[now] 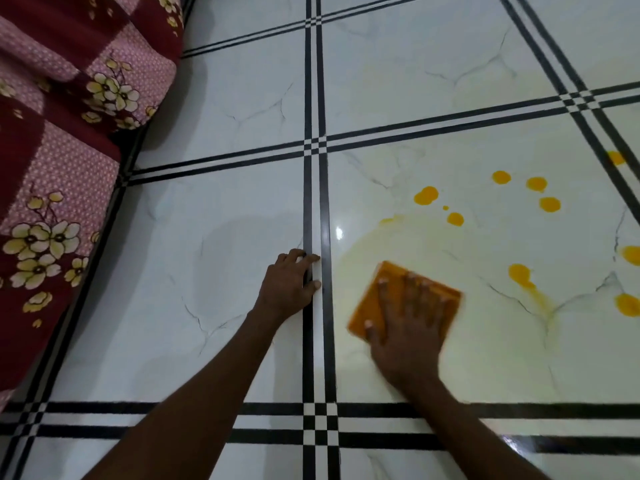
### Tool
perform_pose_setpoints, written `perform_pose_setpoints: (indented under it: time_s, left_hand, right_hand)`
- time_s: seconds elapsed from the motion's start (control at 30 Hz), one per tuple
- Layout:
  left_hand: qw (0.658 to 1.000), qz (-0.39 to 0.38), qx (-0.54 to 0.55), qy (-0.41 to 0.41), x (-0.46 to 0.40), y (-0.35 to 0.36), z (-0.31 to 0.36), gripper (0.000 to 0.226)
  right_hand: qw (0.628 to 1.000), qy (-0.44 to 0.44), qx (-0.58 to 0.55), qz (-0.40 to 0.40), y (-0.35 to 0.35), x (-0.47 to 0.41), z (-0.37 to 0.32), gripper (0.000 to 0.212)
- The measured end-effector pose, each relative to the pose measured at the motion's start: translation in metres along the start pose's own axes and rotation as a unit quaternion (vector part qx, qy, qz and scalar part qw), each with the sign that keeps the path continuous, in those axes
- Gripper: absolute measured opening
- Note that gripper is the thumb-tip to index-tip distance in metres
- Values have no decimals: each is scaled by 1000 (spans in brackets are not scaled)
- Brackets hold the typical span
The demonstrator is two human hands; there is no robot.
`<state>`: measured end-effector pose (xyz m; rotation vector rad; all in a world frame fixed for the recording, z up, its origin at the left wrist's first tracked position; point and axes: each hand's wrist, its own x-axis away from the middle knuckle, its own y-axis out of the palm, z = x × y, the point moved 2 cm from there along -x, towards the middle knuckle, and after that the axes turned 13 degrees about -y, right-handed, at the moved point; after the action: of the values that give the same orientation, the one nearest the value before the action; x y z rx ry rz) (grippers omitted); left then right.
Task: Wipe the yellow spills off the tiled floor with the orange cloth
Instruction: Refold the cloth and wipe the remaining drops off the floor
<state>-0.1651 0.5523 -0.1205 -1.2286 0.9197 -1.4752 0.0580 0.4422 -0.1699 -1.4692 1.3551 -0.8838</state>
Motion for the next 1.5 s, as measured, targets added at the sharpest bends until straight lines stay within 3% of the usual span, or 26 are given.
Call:
perform_pose_setpoints:
  time_s: [0.07, 0.13, 0.23, 0.33, 0.4, 0.5, 0.53, 0.63, 0.73, 0.83, 0.93, 1.0, 1.07, 1.13, 1.2, 1.27, 1.33, 1.4, 1.5]
  left_hand:
    - [999, 24, 28, -5, -8, -5, 1, 46]
    - [999, 44, 32, -3, -20, -10, -2, 46]
    - [999, 52, 11, 11, -37, -9, -2, 58]
    - [1000, 12, -20, 18, -61, -3, 20, 68]
    - [999, -6, -40, 21, -82, 1, 34, 69]
    - [997, -2, -68, 44, -100, 6, 29, 62]
    - [996, 8, -72, 58, -103, 9, 22, 61]
    - [995, 21, -68, 72, -103, 17, 8, 63]
    - [994, -25, -91, 58, -103, 12, 15, 77]
    - [990, -72, -110, 48, -104, -2, 25, 92]
    - [988, -85, -123, 48, -107, -12, 28, 97]
    - [989, -78, -115, 49, -107, -11, 27, 99]
    - [990, -65, -114, 54, -107, -8, 22, 99]
    - [988, -58, -128, 57, -110, -5, 24, 99]
    - [987, -33, -150, 56, -117, -8, 33, 91]
    - [988, 54, -121, 78, -133, -16, 57, 71]
    - [990, 97, -41, 98, -154, -15, 89, 66]
    - [991, 33, -32, 124, -171, -6, 121, 76]
    - [986, -40, -94, 135, -181, 17, 148, 86]
  right_hand:
    - [995, -95, -3, -19, 14, -36, -20, 81]
    - [993, -114, 6, -41, 12, -98, 4, 77]
    - [999, -9, 38, 12, -1, -132, 74, 75]
    - [998, 48, 28, 31, -7, -79, 47, 80]
    - [1000, -31, 7, -3, 5, -62, 2, 81]
    - [985, -167, 10, -36, 23, -128, -6, 76]
    - [985, -166, 14, -46, 24, -161, 10, 74]
    - [996, -39, 45, -60, 7, -220, 87, 79]
    - [997, 20, 40, -56, -16, -194, 122, 83]
    - [996, 38, 43, -63, -15, -133, 70, 80]
    - [988, -92, 46, -111, -1, -126, 22, 81]
    - [979, -148, 53, -132, -1, -164, 37, 81]
    - [983, -101, 58, -144, -10, -209, 78, 83]
    - [992, 13, 56, -116, -25, -230, 136, 86]
    - [994, 70, 43, -74, -34, -218, 169, 87]
    - [993, 99, 42, -44, -33, -179, 154, 84]
    - [994, 96, 53, -29, -25, -128, 117, 80]
    - [996, 60, 45, -45, -19, -98, 96, 79]
    - [996, -16, 51, -72, -27, -117, 136, 78]
